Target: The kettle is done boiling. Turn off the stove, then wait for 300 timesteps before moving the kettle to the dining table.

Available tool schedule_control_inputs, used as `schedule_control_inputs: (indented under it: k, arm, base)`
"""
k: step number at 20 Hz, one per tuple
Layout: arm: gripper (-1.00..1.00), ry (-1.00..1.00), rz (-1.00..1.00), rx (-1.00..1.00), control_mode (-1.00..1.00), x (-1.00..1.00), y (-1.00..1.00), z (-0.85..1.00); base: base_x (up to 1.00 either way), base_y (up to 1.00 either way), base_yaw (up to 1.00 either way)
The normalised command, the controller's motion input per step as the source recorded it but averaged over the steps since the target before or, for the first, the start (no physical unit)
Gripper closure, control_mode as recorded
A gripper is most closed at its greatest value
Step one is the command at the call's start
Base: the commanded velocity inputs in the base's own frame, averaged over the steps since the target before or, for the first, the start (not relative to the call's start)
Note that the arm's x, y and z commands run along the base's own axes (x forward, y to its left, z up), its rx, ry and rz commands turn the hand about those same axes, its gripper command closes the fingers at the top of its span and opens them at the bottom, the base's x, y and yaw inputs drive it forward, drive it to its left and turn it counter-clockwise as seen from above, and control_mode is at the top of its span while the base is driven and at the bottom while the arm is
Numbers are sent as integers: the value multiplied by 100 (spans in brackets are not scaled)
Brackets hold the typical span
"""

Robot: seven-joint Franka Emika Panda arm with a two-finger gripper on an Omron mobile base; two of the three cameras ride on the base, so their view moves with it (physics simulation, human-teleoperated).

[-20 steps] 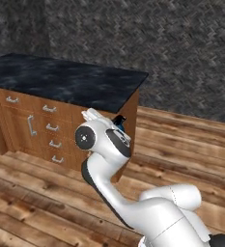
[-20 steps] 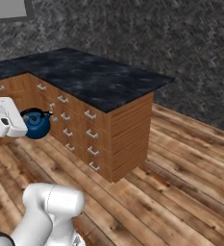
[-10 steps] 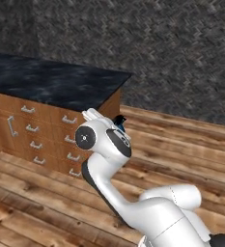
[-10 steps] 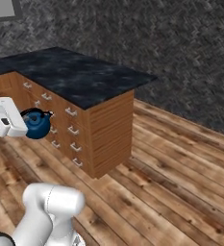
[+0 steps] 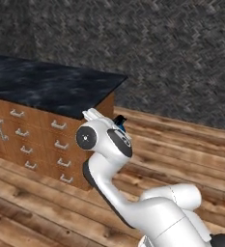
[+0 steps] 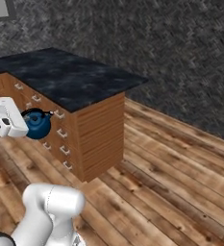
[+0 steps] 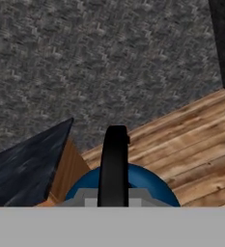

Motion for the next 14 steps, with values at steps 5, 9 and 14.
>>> schedule_control_inputs:
  k: [5, 9, 14]
  arm:
    - [100, 0, 0, 0, 100, 0, 0, 0]
    - [100, 0, 0, 0, 100, 0, 0, 0]
    - [100, 0, 0, 0, 100, 0, 0, 0]
  base:
    - [45, -40, 7]
    - [47, -45, 7]
    - [48, -45, 7]
